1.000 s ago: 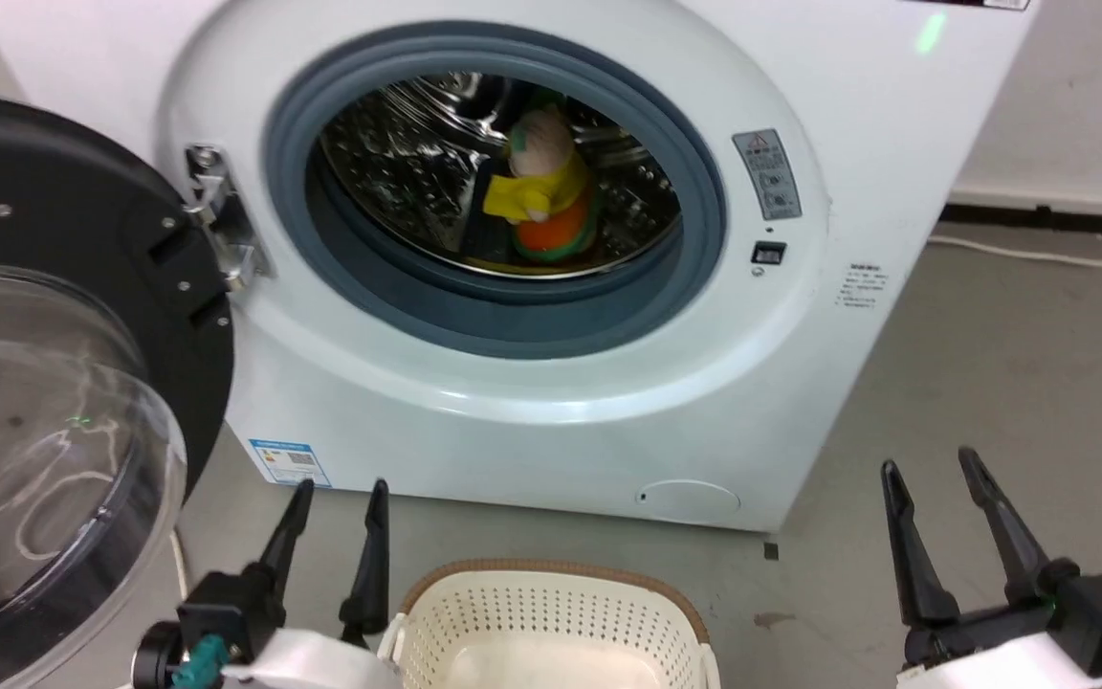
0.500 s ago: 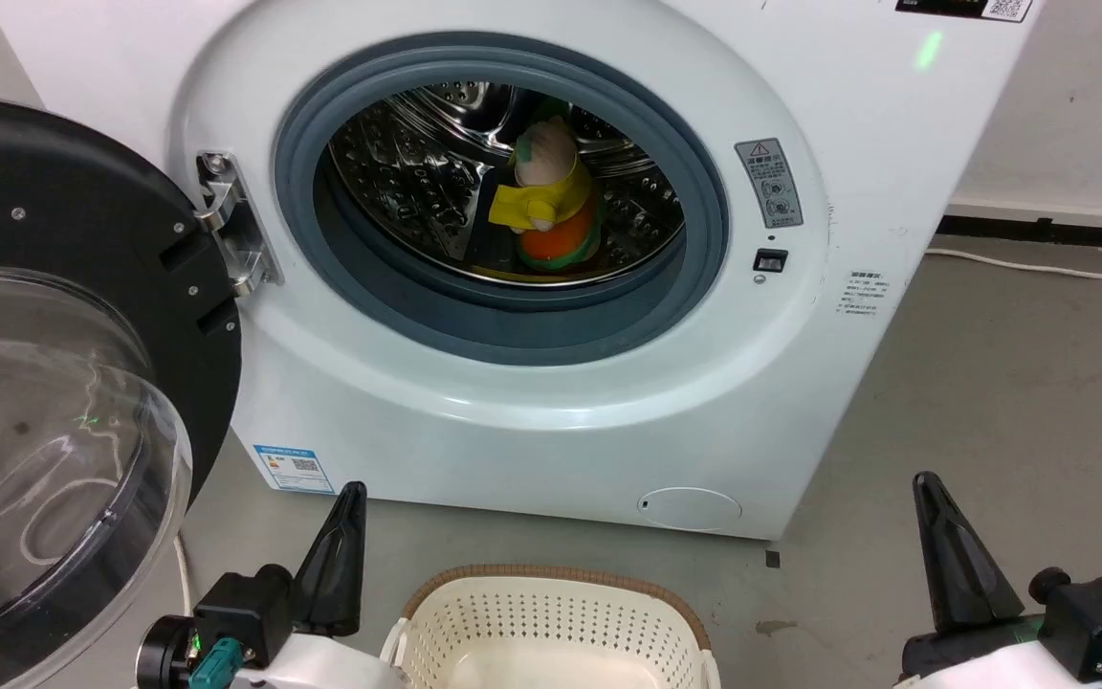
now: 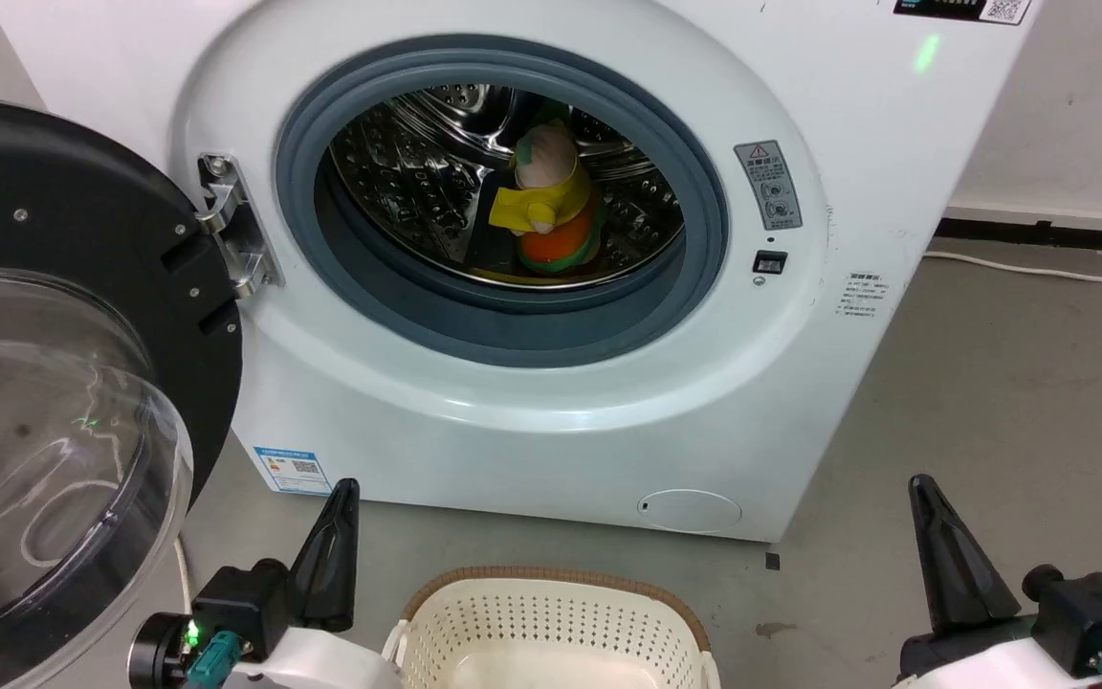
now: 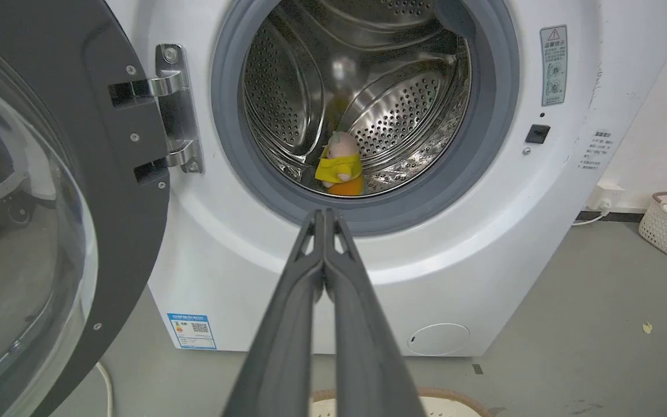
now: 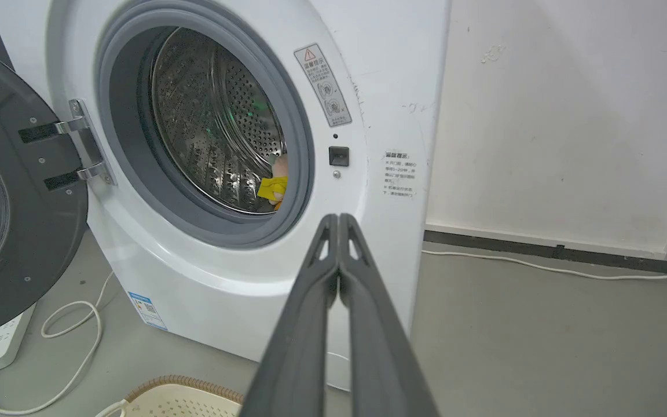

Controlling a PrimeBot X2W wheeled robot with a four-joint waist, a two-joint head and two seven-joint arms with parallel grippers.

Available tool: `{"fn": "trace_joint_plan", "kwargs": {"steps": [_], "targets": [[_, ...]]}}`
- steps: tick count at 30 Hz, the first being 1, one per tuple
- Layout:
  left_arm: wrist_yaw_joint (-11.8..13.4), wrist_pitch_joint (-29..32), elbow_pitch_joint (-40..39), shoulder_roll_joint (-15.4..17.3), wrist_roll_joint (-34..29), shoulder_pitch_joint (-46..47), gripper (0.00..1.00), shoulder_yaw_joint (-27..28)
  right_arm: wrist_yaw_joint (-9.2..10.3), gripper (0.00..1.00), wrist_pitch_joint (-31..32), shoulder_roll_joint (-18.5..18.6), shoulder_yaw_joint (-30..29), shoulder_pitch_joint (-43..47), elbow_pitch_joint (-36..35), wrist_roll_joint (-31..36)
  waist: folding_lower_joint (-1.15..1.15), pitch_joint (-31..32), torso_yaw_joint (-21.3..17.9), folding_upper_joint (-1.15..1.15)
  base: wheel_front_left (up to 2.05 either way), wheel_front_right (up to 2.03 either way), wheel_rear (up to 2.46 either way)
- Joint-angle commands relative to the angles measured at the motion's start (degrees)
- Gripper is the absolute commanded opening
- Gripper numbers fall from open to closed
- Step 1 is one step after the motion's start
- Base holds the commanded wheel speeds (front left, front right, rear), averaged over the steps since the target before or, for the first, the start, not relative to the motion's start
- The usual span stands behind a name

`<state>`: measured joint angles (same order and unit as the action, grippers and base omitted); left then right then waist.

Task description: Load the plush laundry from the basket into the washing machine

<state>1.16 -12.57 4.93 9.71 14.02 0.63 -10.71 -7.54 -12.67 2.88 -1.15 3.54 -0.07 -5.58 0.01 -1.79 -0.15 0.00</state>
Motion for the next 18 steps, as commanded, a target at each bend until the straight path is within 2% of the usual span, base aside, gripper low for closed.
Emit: {"fn": "trace_joint_plan", "kwargs": {"steps": [1, 18], "targets": [[-0.15, 0.31, -0.43, -0.36, -0.57, -0.1, 0.0, 0.32, 0.01, 0.0, 0.37, 0.0, 0.11, -0.54, 0.01, 0.46, -0.01, 0.01, 0.0, 0.0, 0.0, 0.0, 0.0], [-0.32, 2.3, -1.16, -1.41, -2.75, -0.19, 0.0, 2.01, 0.02, 0.0, 2.37, 0.0, 0.28, -1.03, 0.02, 1.29, -0.01, 0.3, 0.03, 0.0, 0.0, 0.0, 0.0]]}}
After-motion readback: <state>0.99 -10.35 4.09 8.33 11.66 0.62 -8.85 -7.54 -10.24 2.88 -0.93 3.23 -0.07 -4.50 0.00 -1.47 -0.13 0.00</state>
